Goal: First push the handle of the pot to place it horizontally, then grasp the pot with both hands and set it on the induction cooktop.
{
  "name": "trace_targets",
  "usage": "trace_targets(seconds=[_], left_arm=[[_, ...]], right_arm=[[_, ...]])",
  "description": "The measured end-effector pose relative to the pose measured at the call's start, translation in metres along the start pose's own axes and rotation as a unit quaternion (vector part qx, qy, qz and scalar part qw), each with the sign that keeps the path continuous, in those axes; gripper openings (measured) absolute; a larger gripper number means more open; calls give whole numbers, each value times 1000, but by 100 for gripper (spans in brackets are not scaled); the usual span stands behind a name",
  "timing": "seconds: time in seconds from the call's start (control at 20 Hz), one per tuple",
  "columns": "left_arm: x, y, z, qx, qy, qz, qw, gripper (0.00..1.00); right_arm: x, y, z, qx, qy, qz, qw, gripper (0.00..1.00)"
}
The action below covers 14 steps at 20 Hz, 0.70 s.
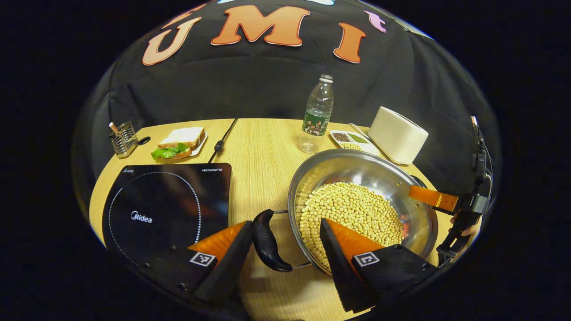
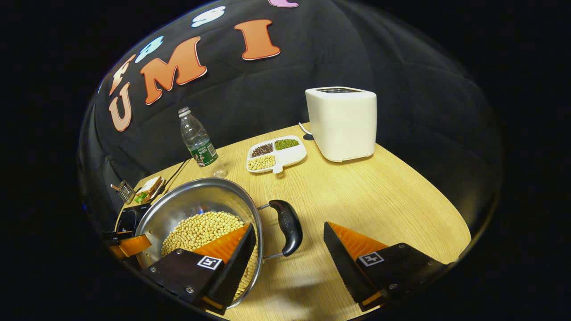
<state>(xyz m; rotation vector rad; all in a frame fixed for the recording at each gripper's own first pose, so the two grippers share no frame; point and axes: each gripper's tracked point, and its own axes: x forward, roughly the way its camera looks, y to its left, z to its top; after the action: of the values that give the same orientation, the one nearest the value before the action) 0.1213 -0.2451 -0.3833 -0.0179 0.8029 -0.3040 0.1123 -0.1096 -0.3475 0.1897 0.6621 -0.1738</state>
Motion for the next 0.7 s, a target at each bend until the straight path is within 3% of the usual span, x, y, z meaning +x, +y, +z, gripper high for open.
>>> trace_targets(seconds=[0.15,0.2,0.25,0.3,0.45,0.7], left_arm=[[8,5,-4,-2,7,11,1000,90],[10,4,-4,-7,5,6,1000,80],[11,4,-3,-12,4,4,1000,80],[11,5,-2,-20,1,5,1000,77],[12,8,1,-63,-1,18,998,65],[-2,9,9,-62,-10,20,998,58]], right_arm=[[7,5,1,2,4,2,1000,89],[7,9,0,9,7,12,1000,84],[7,13,-2,14,13,16,1000,80],[7,13,0,11,6,14,1000,65],[3,13,-1,10,9,9,1000,59],[-16,19,10,22,-9,11,1000,52]])
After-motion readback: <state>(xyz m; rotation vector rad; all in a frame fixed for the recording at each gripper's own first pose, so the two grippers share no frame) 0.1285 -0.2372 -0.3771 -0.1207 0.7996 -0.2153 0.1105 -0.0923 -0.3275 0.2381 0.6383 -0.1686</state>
